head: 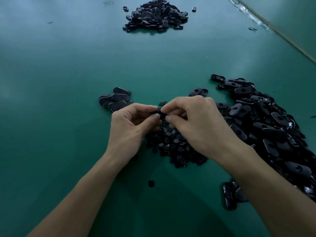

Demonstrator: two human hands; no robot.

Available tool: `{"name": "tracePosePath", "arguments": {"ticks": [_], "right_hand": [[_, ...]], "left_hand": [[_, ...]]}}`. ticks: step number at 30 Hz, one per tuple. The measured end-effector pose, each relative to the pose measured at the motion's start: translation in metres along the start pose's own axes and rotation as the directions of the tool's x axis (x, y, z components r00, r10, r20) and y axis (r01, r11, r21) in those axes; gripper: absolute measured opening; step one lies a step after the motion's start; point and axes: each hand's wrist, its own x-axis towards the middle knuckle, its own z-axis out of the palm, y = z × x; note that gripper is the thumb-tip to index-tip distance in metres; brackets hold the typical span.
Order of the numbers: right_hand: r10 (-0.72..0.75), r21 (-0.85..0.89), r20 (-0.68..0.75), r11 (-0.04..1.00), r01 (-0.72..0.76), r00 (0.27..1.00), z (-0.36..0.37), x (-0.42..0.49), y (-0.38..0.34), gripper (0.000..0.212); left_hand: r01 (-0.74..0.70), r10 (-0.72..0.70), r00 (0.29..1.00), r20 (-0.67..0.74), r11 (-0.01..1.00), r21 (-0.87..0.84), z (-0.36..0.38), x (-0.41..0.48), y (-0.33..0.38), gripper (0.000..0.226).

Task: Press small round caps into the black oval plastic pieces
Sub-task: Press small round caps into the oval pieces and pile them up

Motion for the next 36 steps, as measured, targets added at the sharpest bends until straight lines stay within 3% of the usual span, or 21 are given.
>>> {"name": "tracePosePath", "arguments": {"ticks": [23, 36], "right_hand": [[0.06, -0.023, -0.121, 0.998, -0.064, 0.991, 0.016, 0.0, -0.005, 0.011], [0.111, 0.066, -0.092, 0.992, -0.105, 0.99, 0.019, -0.001, -0.008, 0.016]], "left_hand": [[-0.006, 0.005, 1.0, 0.007, 0.999, 0.048, -0.002, -0.001, -0.002, 0.016], [-0.021, 0.02, 1.0, 0.014, 0.997, 0.074, -0.001, -0.001, -0.001, 0.016]]}}
